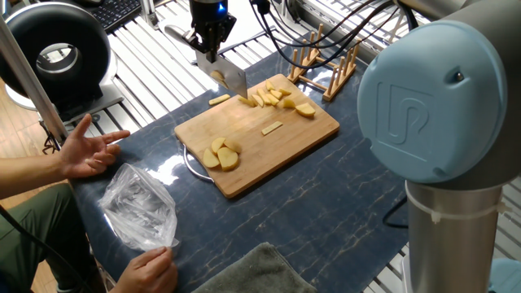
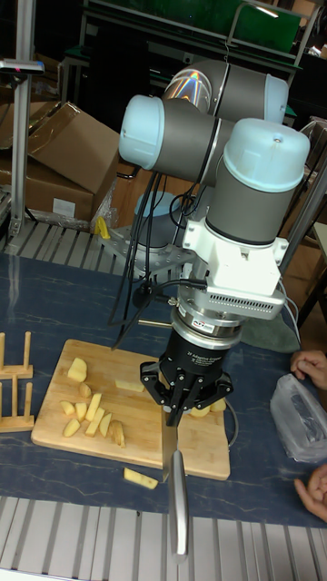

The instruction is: Chop the potatoes

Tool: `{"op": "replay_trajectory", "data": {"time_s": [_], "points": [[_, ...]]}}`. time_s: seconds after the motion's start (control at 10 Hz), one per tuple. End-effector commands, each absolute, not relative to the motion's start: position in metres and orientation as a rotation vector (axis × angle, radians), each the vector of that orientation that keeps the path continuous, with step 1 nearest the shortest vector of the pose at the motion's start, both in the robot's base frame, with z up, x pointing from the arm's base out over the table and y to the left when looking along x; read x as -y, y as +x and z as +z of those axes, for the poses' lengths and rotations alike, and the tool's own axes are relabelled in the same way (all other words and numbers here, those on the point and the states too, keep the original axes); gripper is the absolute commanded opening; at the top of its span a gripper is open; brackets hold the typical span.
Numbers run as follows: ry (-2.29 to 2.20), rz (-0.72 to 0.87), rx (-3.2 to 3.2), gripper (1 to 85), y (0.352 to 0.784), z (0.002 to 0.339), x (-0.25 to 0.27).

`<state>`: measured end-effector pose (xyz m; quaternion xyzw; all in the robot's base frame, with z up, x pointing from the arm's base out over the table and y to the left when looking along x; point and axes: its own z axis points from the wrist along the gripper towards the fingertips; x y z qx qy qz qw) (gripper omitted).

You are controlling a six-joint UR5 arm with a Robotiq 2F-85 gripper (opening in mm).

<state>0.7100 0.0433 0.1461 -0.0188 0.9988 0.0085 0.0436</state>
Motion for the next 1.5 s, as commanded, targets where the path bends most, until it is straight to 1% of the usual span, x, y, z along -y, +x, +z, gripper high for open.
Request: {"op": "replay_trajectory", "data": {"time_s": [0.0, 1.4], "points": [[-0.052, 0.044, -3.051, 1.0, 0.7108, 0.1474, -0.0451], [-0.057, 0.034, -3.051, 1.0, 0.7110, 0.1469, -0.0429]]}}
